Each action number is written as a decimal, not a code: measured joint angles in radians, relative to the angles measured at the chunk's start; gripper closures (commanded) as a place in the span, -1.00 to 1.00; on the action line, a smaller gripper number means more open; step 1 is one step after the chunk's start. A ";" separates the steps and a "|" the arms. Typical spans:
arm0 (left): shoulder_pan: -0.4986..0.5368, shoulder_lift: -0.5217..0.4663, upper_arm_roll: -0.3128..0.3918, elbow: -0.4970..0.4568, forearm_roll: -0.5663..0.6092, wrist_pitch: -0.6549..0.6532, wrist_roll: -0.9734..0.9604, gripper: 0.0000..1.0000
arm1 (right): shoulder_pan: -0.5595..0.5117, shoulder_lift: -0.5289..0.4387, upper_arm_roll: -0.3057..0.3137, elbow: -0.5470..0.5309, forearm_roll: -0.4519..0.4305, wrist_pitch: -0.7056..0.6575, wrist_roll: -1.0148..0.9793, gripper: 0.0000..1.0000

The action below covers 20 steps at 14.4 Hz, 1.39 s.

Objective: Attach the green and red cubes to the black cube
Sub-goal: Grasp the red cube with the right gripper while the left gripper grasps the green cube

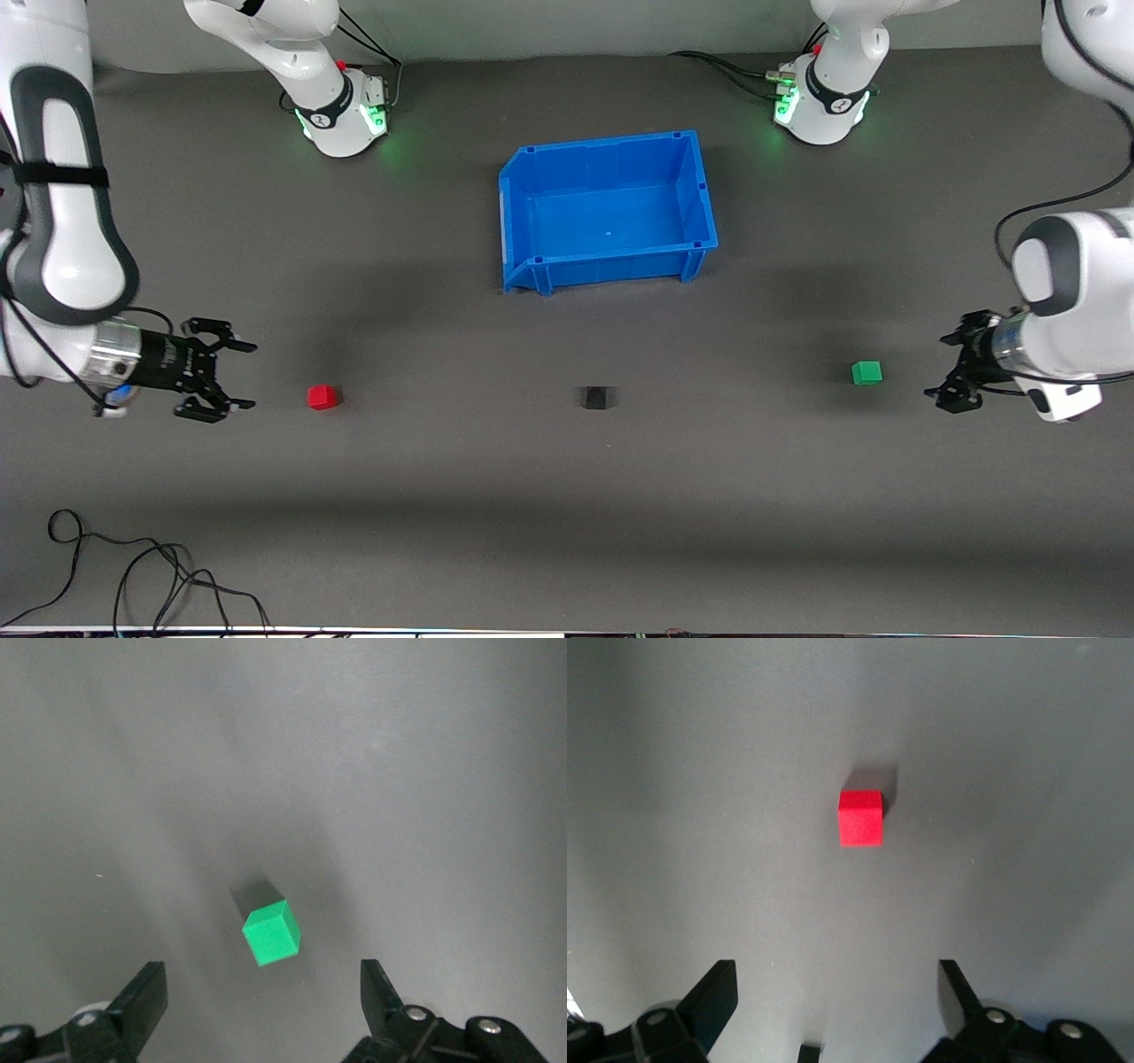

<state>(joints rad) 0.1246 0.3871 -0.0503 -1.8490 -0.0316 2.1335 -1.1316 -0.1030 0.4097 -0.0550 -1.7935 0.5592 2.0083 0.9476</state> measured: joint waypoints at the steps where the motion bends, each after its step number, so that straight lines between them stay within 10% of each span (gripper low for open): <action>1: 0.001 0.014 0.000 -0.021 -0.001 0.026 -0.042 -0.93 | 0.000 0.031 -0.007 -0.003 0.034 0.020 -0.044 -0.99; 17: -0.003 0.131 -0.013 -0.178 -0.007 0.358 -0.299 -0.56 | 0.003 0.253 -0.016 0.002 0.224 0.129 -0.247 -0.98; 20: -0.007 0.157 -0.015 -0.184 -0.007 0.401 -0.299 -0.36 | 0.005 0.267 -0.016 0.003 0.246 0.129 -0.250 -0.36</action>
<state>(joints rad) 0.1173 0.5439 -0.0649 -2.0333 -0.0388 2.5350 -1.4309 -0.0983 0.6766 -0.0706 -1.7910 0.8057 2.1374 0.6973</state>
